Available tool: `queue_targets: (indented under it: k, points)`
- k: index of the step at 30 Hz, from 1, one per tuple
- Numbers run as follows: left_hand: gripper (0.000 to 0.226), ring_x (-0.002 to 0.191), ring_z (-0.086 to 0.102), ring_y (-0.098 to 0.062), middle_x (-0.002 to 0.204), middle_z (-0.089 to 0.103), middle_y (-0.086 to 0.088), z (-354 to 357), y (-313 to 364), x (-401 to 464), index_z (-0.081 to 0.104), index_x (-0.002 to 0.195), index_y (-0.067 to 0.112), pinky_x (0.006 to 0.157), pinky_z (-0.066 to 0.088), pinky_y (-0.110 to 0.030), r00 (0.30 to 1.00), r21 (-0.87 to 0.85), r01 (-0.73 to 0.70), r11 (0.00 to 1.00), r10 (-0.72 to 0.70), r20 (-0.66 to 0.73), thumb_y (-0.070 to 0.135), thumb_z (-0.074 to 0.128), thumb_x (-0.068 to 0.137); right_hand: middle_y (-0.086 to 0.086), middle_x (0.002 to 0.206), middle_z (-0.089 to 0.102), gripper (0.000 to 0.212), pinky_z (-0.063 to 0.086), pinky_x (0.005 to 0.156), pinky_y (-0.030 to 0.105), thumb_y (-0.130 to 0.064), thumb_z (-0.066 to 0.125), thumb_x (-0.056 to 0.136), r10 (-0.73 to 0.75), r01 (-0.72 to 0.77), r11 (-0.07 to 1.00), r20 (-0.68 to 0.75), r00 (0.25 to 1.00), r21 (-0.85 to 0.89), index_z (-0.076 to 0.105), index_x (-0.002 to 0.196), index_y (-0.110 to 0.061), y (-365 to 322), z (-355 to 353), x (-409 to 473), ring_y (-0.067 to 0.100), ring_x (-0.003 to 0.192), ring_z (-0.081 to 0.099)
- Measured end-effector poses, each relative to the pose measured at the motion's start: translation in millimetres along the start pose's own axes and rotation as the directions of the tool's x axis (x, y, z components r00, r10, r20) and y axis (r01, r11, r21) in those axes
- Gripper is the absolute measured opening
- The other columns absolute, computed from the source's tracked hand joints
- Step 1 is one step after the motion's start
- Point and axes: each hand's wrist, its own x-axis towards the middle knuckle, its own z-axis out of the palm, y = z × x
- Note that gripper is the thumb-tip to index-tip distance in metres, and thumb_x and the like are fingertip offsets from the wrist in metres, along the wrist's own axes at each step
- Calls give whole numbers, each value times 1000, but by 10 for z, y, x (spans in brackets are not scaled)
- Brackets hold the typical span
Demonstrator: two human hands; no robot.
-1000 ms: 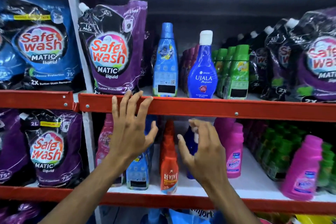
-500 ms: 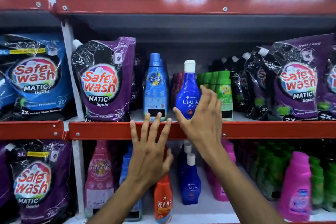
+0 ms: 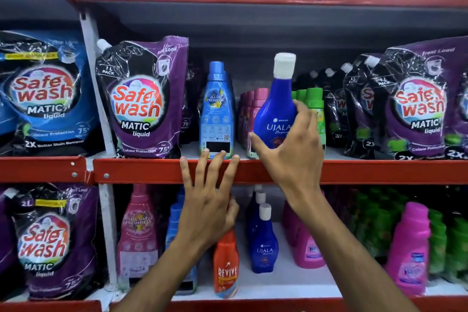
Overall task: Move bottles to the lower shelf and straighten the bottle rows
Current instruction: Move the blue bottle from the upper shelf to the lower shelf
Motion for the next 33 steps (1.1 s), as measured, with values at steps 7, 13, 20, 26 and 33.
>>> queue_targets:
  k: [7,13,20,26,33]
  points:
    - [91,142,38,-40,146,48,-13,123,139,-252,37,154,20,122,8,-71,998,8,16,1000,-17,54,34,72,71,-1,124,55,87,30,88,0,-55,80,67,-25,23,999,43,999,33,46,135,-10,268,-455,-470,6,106,50]
    - [89,140,38,-39,142,48,-12,124,54,2,36,153,21,123,6,-69,999,9,35,999,-34,-42,35,69,71,-3,126,55,89,50,95,26,-56,84,64,28,-39,997,152,988,69,45,135,-17,565,-497,-1014,15,113,59]
    - [92,142,34,-38,142,44,-11,172,73,-24,33,154,22,123,0,-69,999,14,46,999,-46,-16,34,67,70,0,121,57,88,40,85,16,-55,82,62,186,-194,981,376,908,-18,45,133,-17,1082,-239,-1703,14,107,55]
    - [93,142,34,-38,143,42,-11,154,85,-22,33,154,21,122,2,-71,999,17,49,999,-49,4,31,68,68,4,120,56,90,53,81,34,-47,88,60,270,-253,962,451,851,-99,42,130,-14,1285,13,-2105,24,106,59]
    - [96,142,33,-38,143,41,-12,140,92,-18,33,154,20,121,2,-73,999,26,45,999,-45,15,26,71,66,6,123,55,89,56,82,39,-44,89,59,362,-331,930,545,756,-158,43,128,-14,1370,173,-2373,30,107,62]
